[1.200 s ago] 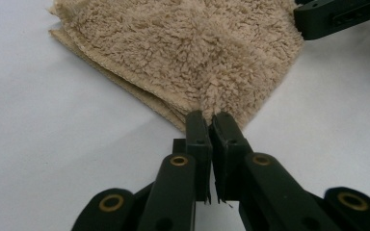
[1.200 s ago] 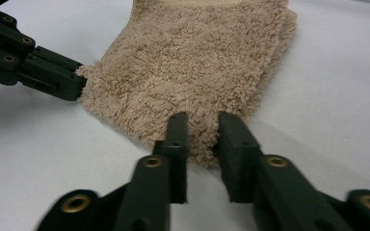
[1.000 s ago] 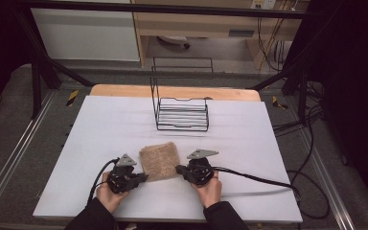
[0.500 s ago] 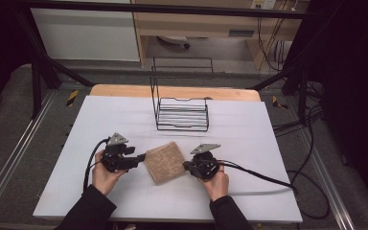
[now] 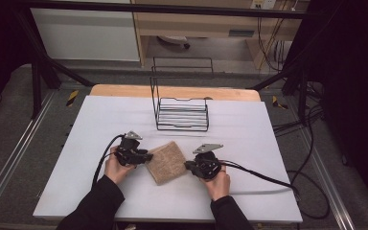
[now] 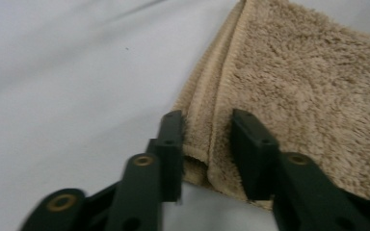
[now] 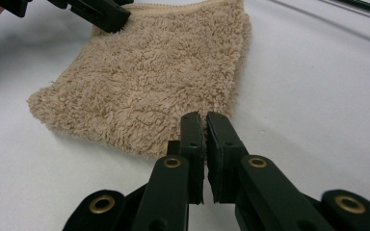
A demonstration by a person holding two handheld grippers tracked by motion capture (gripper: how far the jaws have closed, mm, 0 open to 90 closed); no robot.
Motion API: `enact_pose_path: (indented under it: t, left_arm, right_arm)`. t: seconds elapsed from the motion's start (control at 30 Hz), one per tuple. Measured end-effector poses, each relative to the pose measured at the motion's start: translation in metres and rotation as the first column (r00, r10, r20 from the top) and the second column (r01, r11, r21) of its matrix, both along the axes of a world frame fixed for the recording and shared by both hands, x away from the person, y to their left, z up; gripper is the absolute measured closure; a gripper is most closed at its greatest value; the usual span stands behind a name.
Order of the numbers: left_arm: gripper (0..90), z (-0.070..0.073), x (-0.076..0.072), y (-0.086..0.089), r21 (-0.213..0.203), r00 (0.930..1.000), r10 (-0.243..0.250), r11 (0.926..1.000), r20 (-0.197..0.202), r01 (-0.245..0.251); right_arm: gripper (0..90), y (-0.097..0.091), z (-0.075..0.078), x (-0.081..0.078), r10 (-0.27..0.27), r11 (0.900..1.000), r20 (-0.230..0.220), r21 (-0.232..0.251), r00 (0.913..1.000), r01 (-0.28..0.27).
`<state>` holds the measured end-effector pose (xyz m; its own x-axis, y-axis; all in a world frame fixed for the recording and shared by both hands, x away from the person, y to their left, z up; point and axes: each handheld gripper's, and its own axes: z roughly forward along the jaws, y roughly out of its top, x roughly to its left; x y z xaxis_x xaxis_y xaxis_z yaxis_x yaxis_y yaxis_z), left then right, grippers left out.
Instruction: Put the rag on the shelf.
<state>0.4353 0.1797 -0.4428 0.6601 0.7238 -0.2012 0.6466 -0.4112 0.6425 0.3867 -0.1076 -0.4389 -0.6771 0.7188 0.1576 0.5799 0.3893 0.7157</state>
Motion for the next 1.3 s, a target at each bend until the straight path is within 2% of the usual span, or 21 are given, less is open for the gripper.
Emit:
enact_pose_path:
  t: [0.13, 0.3, 0.37, 0.5, 0.57, 0.67, 0.77, 0.83, 0.9, 0.93, 1.03, 1.13, 1.2, 1.3]
  left_arm:
    - [79.5, 0.003, -0.003, 0.0, -0.008, 0.9996, 0.0, 1.0, -0.027, 0.0]
    - [81.7, 0.007, -0.012, -0.003, -0.019, 0.9984, -0.017, 0.9997, -0.053, 0.016]
    - [81.8, 0.008, -0.018, -0.005, -0.028, 0.9976, -0.019, 0.9995, -0.066, 0.017]
    - [81.3, 0.009, -0.035, -0.012, -0.028, 0.998, -0.015, 0.9995, -0.061, 0.013]
    - [80.6, 0.008, -0.043, -0.016, -0.015, 0.9991, -0.005, 0.9999, -0.043, 0.004]
    - [79.4, 0.007, -0.047, -0.018, -0.01, 0.9998, 0.009, 0.9999, -0.02, -0.01]
    - [71.9, 0.009, -0.042, -0.014, -0.011, 0.9996, 0.027, 0.9996, -0.004, -0.027]
    - [60.8, 0.013, -0.037, -0.012, -0.007, 0.9981, 0.053, 0.9986, 0.033, -0.053]
    - [51.8, 0.019, -0.03, -0.012, -0.006, 0.9942, 0.07, 0.9975, 0.082, -0.07]
    - [48.0, 0.021, -0.025, -0.013, -0.003, 0.9924, 0.074, 0.9973, 0.099, -0.074]
    - [40.9, 0.026, -0.01, -0.019, -0.021, 0.9899, 0.086, 0.9962, 0.112, -0.084]
    - [36.4, 0.025, 0.005, -0.03, -0.002, 0.9891, 0.08, 0.9968, 0.123, -0.08]
    - [36.0, 0.023, 0.013, -0.038, 0.011, 0.9905, 0.069, 0.9975, 0.119, -0.07]
    - [36.4, 0.016, 0.024, -0.047, 0.029, 0.9929, 0.062, 0.9975, 0.101, -0.065]
  right_arm:
    - [87.6, -0.001, 0.002, 0.0, 0.008, 0.9999, -0.003, -0.007, 1.0, -0.008]
    - [88.1, -0.006, 0.009, 0.006, -0.003, 0.9998, 0.008, -0.02, 1.0, 0.003]
    - [88.0, -0.007, 0.011, 0.01, -0.013, 0.9994, 0.026, -0.031, 0.9996, 0.014]
    - [87.3, -0.009, 0.012, 0.021, -0.024, 0.9983, 0.06, -0.051, 0.9979, 0.027]
    - [87.0, -0.009, 0.009, 0.027, -0.026, 0.9979, 0.074, -0.057, 0.997, 0.03]
    - [86.1, -0.007, 0.001, 0.033, -0.032, 0.9969, 0.083, -0.069, 0.996, 0.038]
    - [82.6, -0.005, -0.004, 0.034, -0.043, 0.9954, 0.091, -0.081, 0.9949, 0.051]
    - [76.8, -0.007, -0.001, 0.032, -0.049, 0.996, 0.095, -0.07, 0.9942, 0.056]
    - [71.0, -0.013, 0.005, 0.03, -0.066, 0.9973, 0.104, -0.024, 0.9923, 0.069]
    - [65.3, -0.016, 0.009, 0.029, -0.076, 0.9971, 0.098, 0.006, 0.9923, 0.076]
    - [52.2, -0.026, 0.019, 0.027, -0.088, 0.9957, 0.093, 0.037, 0.9917, 0.085]
    - [37.3, -0.035, 0.023, 0.023, -0.09, 0.9951, 0.103, 0.049, 0.9905, 0.086]
    - [30.1, -0.041, 0.022, 0.021, -0.092, 0.9938, 0.087, 0.07, 0.992, 0.086]
    - [23.7, -0.05, 0.019, 0.018, -0.095, 0.9926, 0.069, 0.082, 0.993, 0.089]
